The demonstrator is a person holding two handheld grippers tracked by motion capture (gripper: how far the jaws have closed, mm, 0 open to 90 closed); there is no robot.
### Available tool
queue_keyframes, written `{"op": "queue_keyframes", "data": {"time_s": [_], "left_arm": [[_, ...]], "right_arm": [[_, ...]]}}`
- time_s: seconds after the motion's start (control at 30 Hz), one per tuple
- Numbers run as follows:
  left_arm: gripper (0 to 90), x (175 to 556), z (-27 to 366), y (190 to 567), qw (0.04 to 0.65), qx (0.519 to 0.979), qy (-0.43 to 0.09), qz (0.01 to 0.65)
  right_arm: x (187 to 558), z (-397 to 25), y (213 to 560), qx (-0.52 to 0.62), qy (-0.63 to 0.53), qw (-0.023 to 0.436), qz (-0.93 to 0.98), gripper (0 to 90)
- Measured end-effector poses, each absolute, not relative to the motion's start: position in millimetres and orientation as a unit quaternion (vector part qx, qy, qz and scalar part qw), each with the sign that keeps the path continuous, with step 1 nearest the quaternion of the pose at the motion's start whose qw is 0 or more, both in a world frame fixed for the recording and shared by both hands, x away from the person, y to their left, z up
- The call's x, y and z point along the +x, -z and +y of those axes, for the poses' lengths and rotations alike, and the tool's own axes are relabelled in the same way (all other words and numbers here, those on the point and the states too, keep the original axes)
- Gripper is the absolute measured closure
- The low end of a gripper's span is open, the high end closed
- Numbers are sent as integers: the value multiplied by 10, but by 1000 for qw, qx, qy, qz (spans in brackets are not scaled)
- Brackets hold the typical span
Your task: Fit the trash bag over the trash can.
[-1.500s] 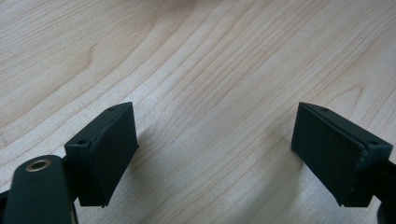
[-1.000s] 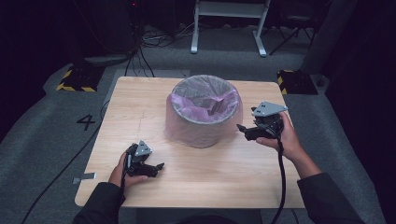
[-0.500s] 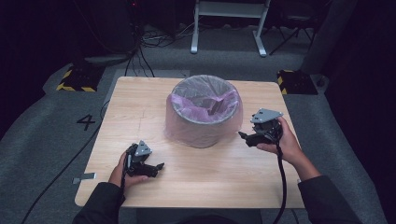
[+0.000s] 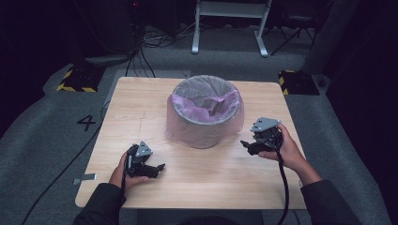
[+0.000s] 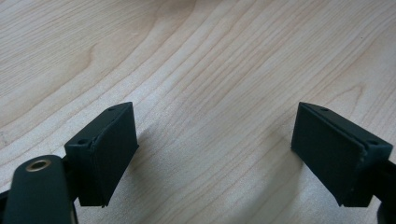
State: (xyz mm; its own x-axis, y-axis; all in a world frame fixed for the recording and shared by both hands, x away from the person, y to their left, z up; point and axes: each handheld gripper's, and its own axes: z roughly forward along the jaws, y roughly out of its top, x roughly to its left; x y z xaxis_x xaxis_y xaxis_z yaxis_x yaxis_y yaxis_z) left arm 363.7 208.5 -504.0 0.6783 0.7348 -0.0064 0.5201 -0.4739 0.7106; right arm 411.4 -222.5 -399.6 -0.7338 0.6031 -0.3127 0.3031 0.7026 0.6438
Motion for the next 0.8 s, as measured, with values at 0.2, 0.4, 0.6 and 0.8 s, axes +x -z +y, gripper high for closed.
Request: {"op": "queue_keyframes", "data": {"time_s": [0.2,0.4,0.6,0.8], "left_arm": [[142,3637,2085,5040,354,845,-152,371],[142,3638,2085,5040,354,845,-152,371],[142,3640,2085,5039,353,846,-152,370],[142,3641,2085,5039,353,846,-153,369]], "right_arm": [[4079,-2259,4101,255,-282,253,890,185],[4045,-2300,4213,257,-274,247,893,180],[4009,-2342,4314,260,-268,245,895,177],[3950,-2391,4408,260,-268,251,893,175]]}}
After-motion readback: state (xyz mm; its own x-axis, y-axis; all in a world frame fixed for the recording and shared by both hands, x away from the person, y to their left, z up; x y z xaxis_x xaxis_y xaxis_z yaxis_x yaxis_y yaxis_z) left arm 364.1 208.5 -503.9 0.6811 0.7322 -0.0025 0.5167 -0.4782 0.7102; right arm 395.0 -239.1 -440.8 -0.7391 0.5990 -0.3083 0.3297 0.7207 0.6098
